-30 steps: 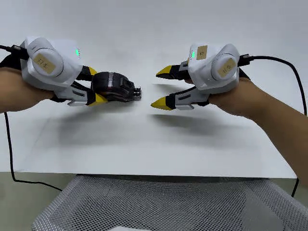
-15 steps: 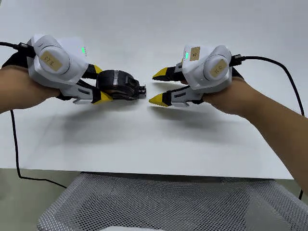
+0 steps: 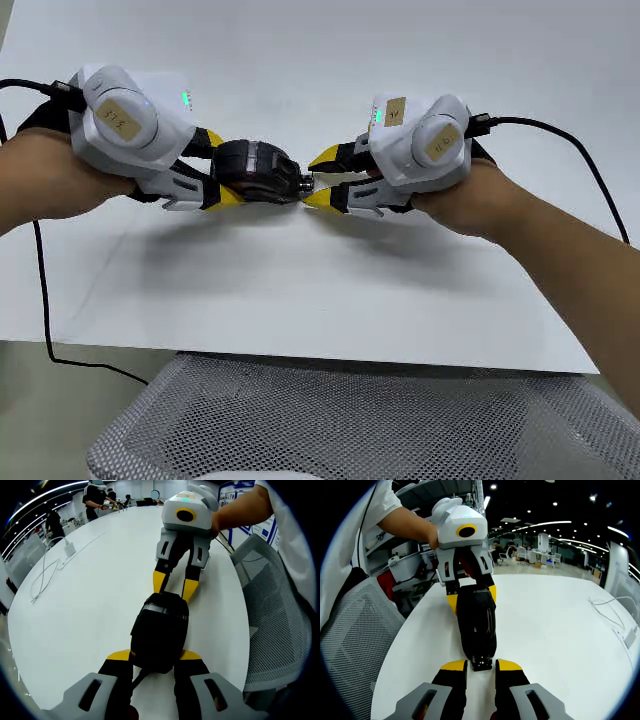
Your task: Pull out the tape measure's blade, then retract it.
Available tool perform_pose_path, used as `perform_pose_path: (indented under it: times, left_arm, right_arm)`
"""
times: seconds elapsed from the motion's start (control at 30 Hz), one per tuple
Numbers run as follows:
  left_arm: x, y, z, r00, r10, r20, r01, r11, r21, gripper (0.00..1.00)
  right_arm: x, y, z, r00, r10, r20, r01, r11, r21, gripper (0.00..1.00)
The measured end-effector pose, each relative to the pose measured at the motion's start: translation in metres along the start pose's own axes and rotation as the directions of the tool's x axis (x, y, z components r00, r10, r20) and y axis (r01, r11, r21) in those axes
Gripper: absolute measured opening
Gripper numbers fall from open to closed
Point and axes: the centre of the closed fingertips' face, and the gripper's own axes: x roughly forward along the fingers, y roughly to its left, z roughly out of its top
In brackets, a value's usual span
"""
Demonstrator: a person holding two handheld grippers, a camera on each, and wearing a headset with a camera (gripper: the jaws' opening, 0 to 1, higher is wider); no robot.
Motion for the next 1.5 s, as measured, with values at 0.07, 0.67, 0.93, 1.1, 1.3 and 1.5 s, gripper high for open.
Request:
perform_pose_path:
  times: [0.07, 0.67, 0.93, 1.1, 1.3, 1.5]
  left_arm:
    - [0.000, 0.000, 0.000, 1.0000, -0.001, -0.001, 0.001, 1.000, 0.001, 0.27]
    - [0.000, 0.000, -0.001, 1.0000, -0.001, 0.000, 0.001, 1.000, 0.002, 0.27]
    - [0.000, -0.001, -0.001, 1.0000, 0.002, 0.000, -0.002, 1.000, 0.007, 0.27]
    - [0.000, -0.001, -0.001, 1.0000, 0.003, -0.001, -0.003, 1.000, 0.012, 0.26]
    - [-0.001, -0.001, -0.001, 1.0000, 0.006, -0.004, -0.005, 1.000, 0.022, 0.26]
    - [0.000, -0.001, -0.002, 1.0000, 0.000, -0.007, 0.000, 1.000, 0.027, 0.26]
  right_arm:
    - [0.001, 0.000, 0.000, 1.0000, 0.001, 0.001, -0.001, 1.000, 0.004, 0.18]
    - [0.009, -0.002, -0.002, 0.9999, -0.011, 0.008, 0.011, 1.000, -0.002, 0.12]
    - [0.013, -0.004, -0.002, 1.0000, -0.003, 0.005, 0.003, 0.999, -0.043, 0.11]
    - [0.012, -0.005, -0.002, 0.9999, -0.010, 0.005, 0.010, 1.000, -0.008, 0.09]
    - [0.011, -0.004, -0.003, 0.9997, -0.024, -0.003, 0.024, 0.999, -0.026, 0.09]
    - [0.008, -0.003, -0.004, 0.9998, -0.020, 0.001, 0.020, 1.000, -0.017, 0.09]
